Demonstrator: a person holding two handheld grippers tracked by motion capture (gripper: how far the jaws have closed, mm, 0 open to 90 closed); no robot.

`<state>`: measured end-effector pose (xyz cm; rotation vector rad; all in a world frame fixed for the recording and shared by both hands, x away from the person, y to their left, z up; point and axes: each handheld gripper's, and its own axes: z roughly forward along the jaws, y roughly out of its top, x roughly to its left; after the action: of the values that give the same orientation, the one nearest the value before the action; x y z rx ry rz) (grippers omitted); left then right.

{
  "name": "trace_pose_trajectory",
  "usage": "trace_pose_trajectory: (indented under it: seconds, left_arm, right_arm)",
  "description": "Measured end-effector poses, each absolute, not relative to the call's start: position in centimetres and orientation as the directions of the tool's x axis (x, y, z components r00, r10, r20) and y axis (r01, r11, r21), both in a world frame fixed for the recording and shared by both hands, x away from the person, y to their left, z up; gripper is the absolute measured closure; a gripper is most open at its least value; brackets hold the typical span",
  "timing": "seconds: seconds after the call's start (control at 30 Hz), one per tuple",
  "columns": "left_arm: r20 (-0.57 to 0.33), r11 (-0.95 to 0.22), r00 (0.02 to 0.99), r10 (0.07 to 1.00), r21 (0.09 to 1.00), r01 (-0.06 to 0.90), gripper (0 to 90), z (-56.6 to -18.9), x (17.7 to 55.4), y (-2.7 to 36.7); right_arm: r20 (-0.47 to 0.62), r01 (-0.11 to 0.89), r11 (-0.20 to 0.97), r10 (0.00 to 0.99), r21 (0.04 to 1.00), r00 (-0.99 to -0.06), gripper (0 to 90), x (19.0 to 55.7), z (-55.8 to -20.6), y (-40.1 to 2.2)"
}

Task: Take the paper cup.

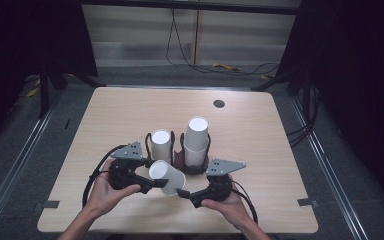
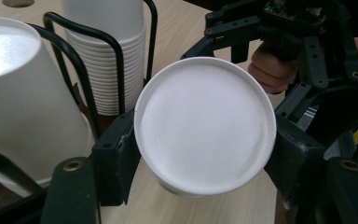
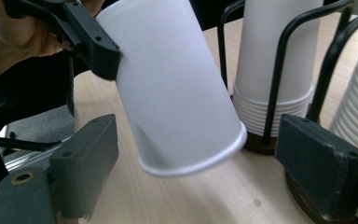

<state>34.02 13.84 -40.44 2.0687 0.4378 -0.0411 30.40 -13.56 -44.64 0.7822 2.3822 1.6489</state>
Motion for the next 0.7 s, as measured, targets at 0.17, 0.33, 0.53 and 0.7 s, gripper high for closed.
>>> trace_pose_trajectory:
  seconds: [0.17,0.33,0.53,0.7]
  left_arm:
    - [-0.211,-0.460,0.936,0.282,0.826,0.325,33.4,-40.4,33.7,13.1]
    - [-0.216,-0.471,0.939,0.267,0.821,0.323,33.4,-40.3,33.6,12.5]
    - [-0.222,-0.464,0.939,0.262,0.824,0.324,33.4,-40.3,33.5,12.3]
    - [-0.232,-0.456,0.938,0.258,0.826,0.330,33.4,-40.2,33.6,12.5]
  right_arm:
    - [0.156,0.311,0.273,0.469,0.910,-0.869,13.2,30.6,-45.0,-13.1]
    - [0.146,0.287,0.277,0.438,0.917,-0.887,13.3,30.7,-45.2,-12.7]
    - [0.147,0.287,0.285,0.425,0.915,-0.893,13.5,30.6,-45.6,-12.1]
    - [0.130,0.272,0.297,0.423,0.915,-0.897,16.7,30.6,-46.0,-11.8]
